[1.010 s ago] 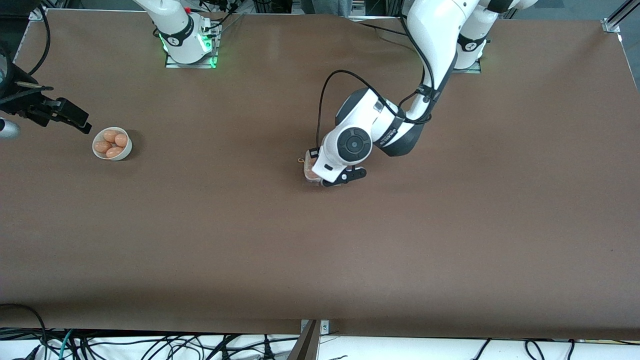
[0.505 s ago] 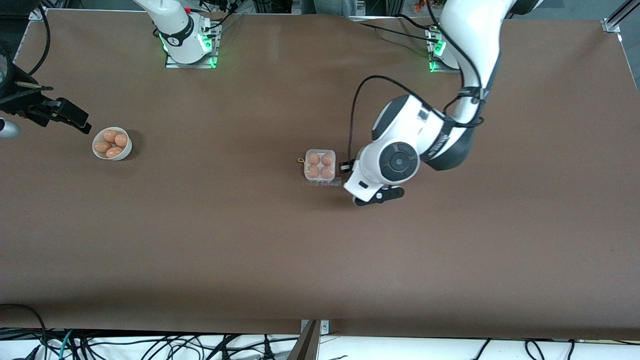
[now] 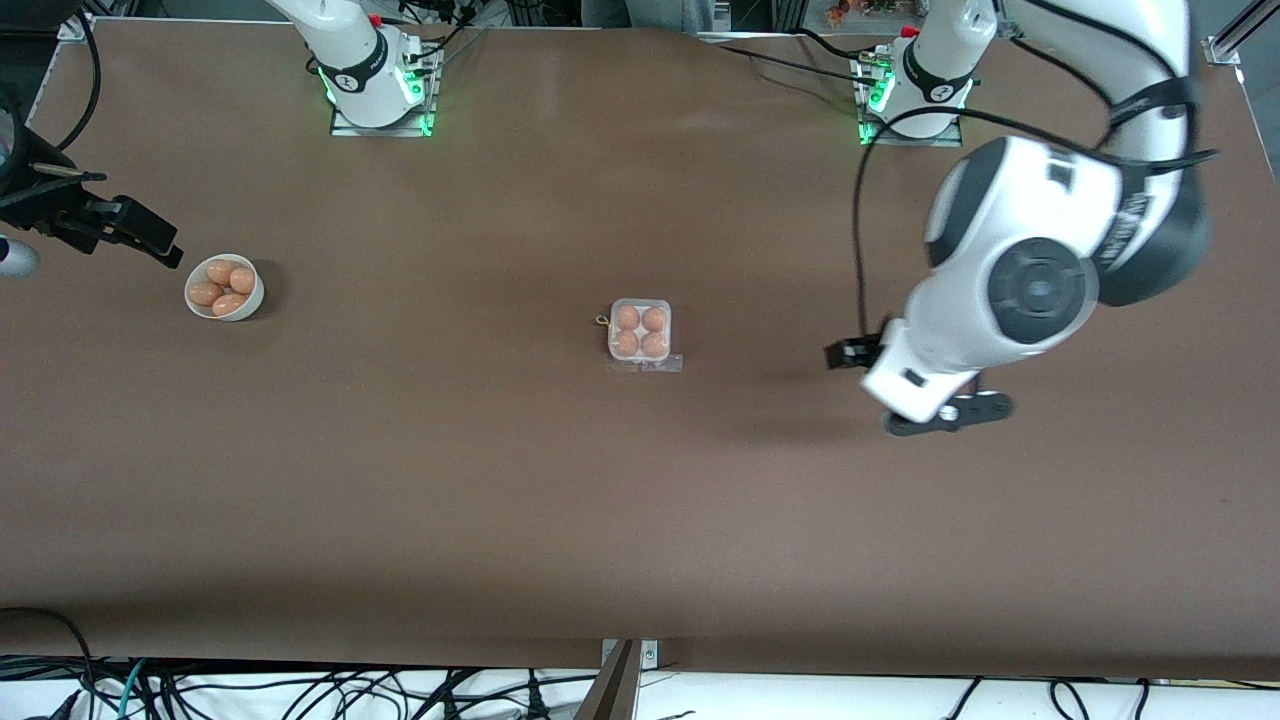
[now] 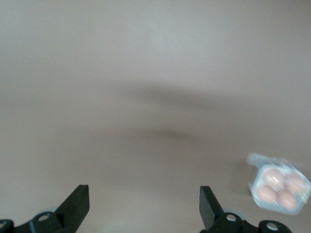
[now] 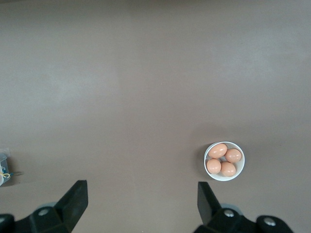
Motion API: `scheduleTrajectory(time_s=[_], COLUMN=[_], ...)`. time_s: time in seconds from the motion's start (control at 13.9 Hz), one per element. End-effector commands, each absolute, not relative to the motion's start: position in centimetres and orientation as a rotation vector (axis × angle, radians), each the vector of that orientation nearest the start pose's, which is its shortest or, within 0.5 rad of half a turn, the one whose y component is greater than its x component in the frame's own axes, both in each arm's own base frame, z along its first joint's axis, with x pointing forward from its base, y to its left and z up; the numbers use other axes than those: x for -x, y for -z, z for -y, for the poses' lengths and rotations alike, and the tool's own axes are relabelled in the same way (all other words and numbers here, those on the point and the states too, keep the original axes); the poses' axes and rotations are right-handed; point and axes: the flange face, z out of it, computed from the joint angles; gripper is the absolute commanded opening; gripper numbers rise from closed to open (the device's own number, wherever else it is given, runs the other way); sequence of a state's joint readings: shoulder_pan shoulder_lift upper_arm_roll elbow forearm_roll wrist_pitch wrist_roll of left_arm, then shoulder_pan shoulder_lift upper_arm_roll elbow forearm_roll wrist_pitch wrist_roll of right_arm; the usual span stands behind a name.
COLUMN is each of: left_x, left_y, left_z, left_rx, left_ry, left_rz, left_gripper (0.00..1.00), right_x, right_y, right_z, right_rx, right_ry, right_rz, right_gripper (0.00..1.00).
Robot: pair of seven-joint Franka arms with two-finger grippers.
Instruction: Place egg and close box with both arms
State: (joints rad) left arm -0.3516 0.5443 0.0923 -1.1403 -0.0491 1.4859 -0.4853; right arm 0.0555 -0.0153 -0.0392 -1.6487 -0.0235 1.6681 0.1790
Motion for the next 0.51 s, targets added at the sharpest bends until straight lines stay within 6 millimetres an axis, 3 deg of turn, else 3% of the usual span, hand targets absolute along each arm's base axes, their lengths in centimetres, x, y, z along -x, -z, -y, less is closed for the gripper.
scheduleTrajectory(time_s=[0.0, 0.29, 0.43], left_x=[-66.9, -67.8, -67.6], left_y=[-49.6, -53.6, -53.5], left_z=[16.6, 8.5, 5.6], left_rx=[2.988, 3.023, 3.022], left_ry=[-0.201, -0.135, -0.189], left_rz=[0.349, 0.392, 0.342], left_gripper=[1.0, 1.0, 1.0], right_x=[-55.5, -55.5, -55.5], right_y=[-60.9, -60.9, -60.9], right_z=[-0.8, -0.8, -0.8], right_rx=[3.149, 3.149, 3.149], right_ry=[0.074, 0.074, 0.074], right_rz=[-0.258, -0.258, -0.258], right_gripper=[1.0, 1.0, 1.0])
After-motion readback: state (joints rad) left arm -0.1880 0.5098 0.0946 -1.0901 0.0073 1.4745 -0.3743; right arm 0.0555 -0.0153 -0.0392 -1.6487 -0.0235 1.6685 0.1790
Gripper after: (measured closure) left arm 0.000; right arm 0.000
